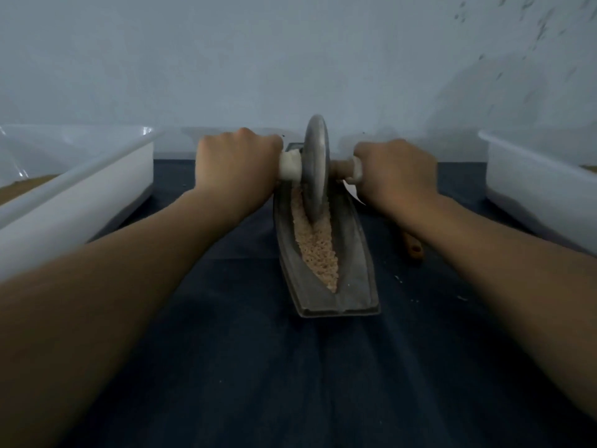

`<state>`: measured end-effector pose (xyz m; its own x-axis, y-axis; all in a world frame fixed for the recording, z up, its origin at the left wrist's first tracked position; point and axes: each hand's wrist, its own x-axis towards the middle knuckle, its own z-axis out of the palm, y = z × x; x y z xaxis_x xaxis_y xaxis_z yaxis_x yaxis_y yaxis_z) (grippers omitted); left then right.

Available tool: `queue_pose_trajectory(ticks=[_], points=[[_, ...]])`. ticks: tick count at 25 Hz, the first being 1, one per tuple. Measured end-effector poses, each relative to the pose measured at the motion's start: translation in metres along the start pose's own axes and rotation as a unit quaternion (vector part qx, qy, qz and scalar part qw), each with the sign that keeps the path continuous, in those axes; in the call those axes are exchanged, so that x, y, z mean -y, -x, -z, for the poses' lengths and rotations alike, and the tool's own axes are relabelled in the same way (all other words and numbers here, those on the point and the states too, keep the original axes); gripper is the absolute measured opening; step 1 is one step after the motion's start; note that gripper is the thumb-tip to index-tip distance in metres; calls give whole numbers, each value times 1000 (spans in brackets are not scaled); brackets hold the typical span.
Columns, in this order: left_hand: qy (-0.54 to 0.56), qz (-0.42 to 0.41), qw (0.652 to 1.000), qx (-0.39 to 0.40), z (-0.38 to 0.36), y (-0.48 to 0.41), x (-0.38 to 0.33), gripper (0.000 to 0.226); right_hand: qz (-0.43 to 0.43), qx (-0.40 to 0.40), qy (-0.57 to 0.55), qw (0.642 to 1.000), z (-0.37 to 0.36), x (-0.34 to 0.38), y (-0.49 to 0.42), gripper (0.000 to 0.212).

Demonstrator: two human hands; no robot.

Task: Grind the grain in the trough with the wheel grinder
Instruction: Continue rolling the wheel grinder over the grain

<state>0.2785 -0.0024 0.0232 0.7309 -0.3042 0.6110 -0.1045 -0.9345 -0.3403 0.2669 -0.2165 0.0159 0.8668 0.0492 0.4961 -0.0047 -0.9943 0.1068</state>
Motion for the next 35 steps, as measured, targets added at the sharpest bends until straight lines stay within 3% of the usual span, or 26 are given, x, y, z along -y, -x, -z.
queue_pose_trajectory(ticks=[3,6,8,11,19,21,23,27,30,32,33,35], points=[[22,16,998,59,2,-16,-1,13,-8,42,-19,999,3,5,-22,14],[41,-33,992,111,23,6,5,16,52,87,-13,995,21,-8,9,10],[37,-90,994,58,39,27,18,17,89,72,-31,993,35,-21,42,15],[6,-123,992,-41,51,46,24,18,113,-28,-28,993,43,-29,73,13],[73,42,995,47,-10,-1,3,11,47,-39,56,997,13,9,-21,13],[86,14,994,71,1,9,6,12,70,15,57,996,22,8,-14,12],[63,-49,996,32,17,30,13,7,86,62,36,994,29,-5,14,13],[60,-103,991,-66,51,58,29,30,111,-67,42,991,51,-20,64,36],[50,-53,997,-13,22,49,17,16,71,-53,66,994,33,-13,45,34],[42,-4,999,25,-1,20,8,8,52,-42,50,997,16,-2,14,19],[60,13,996,57,-6,5,6,9,41,-22,42,998,13,4,-2,11],[94,26,990,104,-7,-16,5,16,19,14,34,999,14,10,-21,14]])
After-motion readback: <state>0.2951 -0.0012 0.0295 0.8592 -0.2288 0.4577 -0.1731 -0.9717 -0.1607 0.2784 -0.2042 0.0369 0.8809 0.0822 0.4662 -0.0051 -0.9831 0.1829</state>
